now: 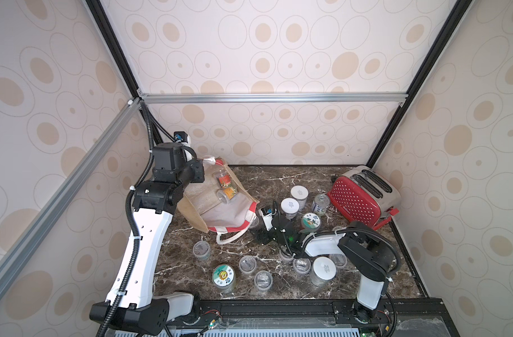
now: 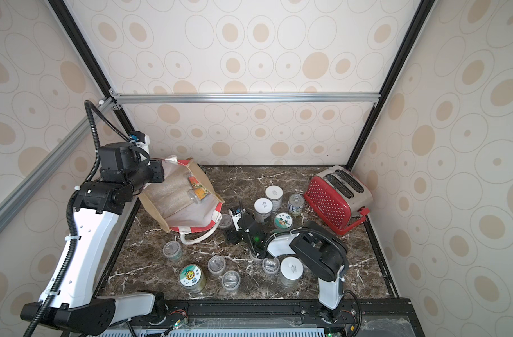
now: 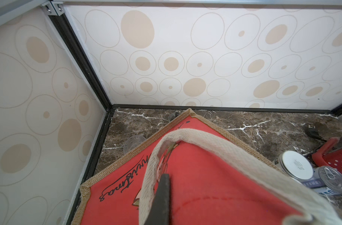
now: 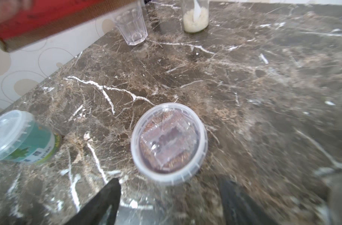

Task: Take out the seed jars from the canvas bag
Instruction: Place the seed jar at the center of the board, then pick up the seed jar from the canvas bag.

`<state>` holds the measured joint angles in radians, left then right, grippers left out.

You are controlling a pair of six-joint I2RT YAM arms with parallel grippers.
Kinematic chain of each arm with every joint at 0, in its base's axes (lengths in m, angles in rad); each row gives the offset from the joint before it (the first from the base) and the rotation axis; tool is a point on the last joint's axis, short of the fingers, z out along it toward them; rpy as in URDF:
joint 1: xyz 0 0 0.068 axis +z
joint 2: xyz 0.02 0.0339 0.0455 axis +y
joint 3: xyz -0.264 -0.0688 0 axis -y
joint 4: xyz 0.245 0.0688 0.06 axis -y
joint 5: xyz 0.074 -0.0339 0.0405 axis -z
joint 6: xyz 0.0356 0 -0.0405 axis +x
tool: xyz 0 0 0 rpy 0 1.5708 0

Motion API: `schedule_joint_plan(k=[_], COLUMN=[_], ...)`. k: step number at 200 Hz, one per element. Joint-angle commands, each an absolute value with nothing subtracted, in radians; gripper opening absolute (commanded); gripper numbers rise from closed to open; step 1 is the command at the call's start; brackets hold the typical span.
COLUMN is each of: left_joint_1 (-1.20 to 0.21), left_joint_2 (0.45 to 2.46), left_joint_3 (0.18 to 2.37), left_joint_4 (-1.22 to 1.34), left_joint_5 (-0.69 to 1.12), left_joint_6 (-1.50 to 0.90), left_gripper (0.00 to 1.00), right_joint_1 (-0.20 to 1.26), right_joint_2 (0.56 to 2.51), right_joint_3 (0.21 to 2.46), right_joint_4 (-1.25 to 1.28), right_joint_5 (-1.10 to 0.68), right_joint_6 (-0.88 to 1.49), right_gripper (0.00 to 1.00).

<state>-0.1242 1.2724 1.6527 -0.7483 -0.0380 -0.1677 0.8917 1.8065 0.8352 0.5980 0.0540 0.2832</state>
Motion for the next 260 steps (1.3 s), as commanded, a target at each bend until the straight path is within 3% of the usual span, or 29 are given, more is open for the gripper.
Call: schedule_joint_plan(k=[1, 52, 91, 137, 192, 260], left_joint_1=[-0.117, -0.12, -0.143, -0.2, -0.274, -0.438], left_joint_2=[1.262, 1.269, 1.276, 1.264, 1.257, 1.266], left_joint_3=[1.658, 1.625, 1.626, 1.607, 1.58, 1.534], left_joint_4=[-0.669, -0.631, -0.624, -0.611, -0.585, -0.583], left_joint_5=[0.029, 0.134, 0.153, 0.098, 0.046, 0.02], left_joint_6=[-0.156, -0.165, -0.185, -0.21, -0.253, -0.312], left_gripper=[0.0, 0.0, 0.0, 0.0, 0.0, 0.0], right_joint_1=[0.908, 0.914, 0.966, 1.084, 1.167, 1.147], right_joint_2=[1.659, 1.263, 1.119, 1.188, 1.406, 1.678], right_joint_3=[0.805, 0.761, 0.944, 1.186, 1.4, 1.573], right_joint_4=[0.538, 0.189, -0.107, -0.289, -0.413, -0.651], right_joint_5=[0.073, 0.077, -0.008, 0.015, 0.032, 0.329], right_joint_6=[0.259, 0.23, 0.164, 0.138, 0.188, 0.179], right_gripper=[0.87, 0.89, 0.85, 0.83, 0.81, 0.78])
